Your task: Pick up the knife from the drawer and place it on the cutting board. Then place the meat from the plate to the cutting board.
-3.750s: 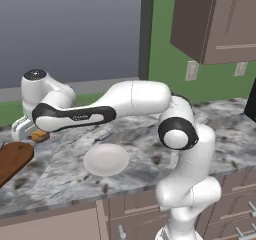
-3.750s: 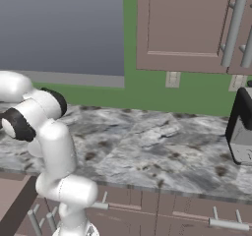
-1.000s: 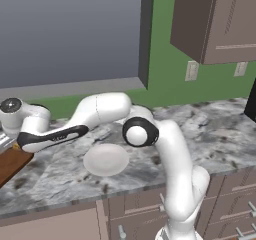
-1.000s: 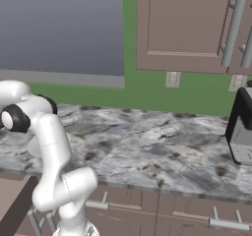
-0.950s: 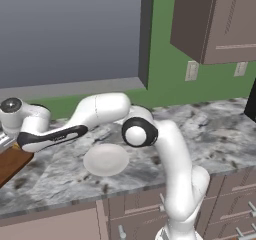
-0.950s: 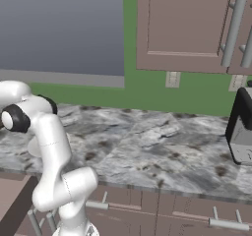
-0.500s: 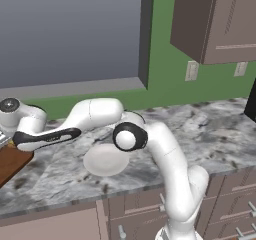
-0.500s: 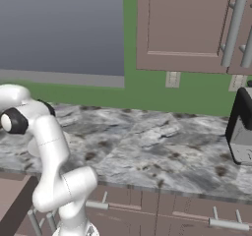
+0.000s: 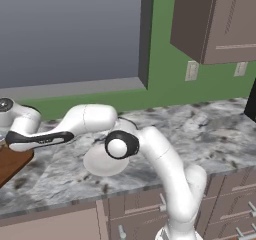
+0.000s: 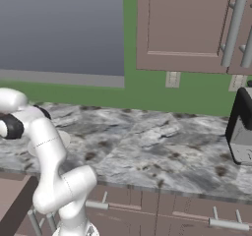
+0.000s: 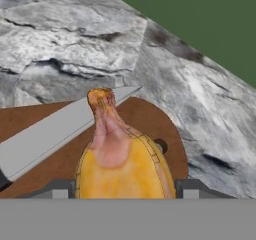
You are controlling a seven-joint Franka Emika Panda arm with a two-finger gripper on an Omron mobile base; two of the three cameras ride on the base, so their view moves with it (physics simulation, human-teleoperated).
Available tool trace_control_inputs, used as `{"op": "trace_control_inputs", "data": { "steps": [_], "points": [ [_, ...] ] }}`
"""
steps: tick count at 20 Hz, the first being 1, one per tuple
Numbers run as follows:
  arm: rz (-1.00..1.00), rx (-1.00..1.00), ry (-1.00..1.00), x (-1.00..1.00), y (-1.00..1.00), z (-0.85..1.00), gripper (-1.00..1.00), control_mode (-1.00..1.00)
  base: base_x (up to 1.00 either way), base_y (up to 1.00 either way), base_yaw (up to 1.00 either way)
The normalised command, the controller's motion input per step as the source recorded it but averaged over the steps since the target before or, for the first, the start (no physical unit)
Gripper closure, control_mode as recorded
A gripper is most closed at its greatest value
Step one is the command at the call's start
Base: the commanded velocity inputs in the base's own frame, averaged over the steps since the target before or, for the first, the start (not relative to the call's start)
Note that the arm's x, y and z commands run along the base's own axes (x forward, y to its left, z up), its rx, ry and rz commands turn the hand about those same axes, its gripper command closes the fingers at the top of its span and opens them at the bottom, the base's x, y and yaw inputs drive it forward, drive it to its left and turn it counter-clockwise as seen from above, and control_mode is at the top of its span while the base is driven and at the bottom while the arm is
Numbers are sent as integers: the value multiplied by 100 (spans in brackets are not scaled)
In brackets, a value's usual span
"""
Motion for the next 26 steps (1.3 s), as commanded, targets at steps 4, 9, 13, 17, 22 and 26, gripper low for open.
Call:
{"op": "trace_control_inputs", "data": {
  "steps": [4,9,13,17,22,26],
  "points": [
    [0,0,0,0,0,0,-100,-100,0,0,0],
    [0,0,0,0,0,0,-100,-100,0,0,0],
    [0,0,0,0,0,0,-100,-100,0,0,0],
    [0,0,0,-4,-1,6,-100,-100,0,0,0],
    [-1,5,0,-76,-72,29,-100,-100,0,0,0],
    [0,9,0,-100,-100,-1,-100,-100,0,0,0]
  ]
}}
